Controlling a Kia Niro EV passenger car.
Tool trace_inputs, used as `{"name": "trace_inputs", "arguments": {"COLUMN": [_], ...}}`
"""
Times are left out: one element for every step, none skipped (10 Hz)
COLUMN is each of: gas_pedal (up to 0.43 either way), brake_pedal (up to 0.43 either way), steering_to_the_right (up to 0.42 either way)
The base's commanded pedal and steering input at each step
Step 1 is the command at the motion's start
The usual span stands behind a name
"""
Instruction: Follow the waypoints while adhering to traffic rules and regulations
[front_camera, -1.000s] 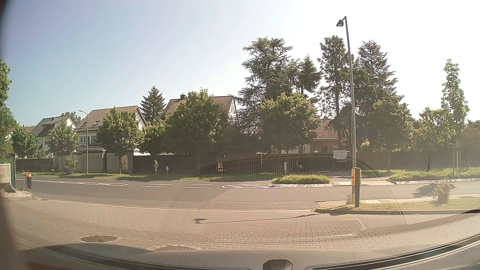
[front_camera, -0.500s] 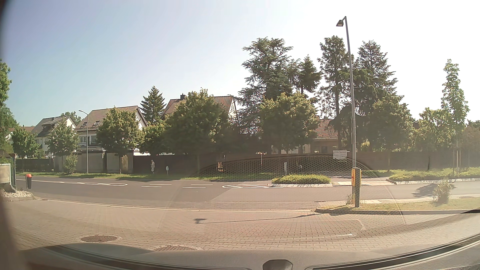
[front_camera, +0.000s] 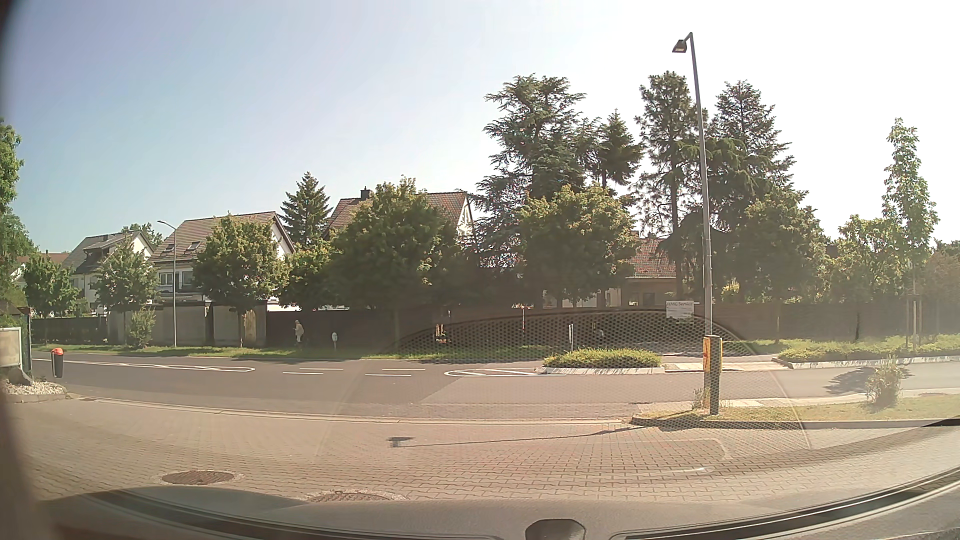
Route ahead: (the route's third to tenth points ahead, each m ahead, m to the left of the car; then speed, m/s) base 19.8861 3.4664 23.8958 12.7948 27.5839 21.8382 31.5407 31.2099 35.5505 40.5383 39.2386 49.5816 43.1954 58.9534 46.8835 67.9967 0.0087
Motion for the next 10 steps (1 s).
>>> {"name": "trace_inputs", "arguments": {"gas_pedal": [0.000, 0.000, 0.000, 0.000, 0.000, 0.000, 0.000, 0.000, 0.000, 0.000], "brake_pedal": [0.323, 0.323, 0.323, 0.317, 0.311, 0.311, 0.299, 0.201, 0.079, 0.030], "steering_to_the_right": [-0.004, -0.004, -0.004, -0.004, -0.004, -0.004, -0.004, -0.005, -0.006, -0.006]}}
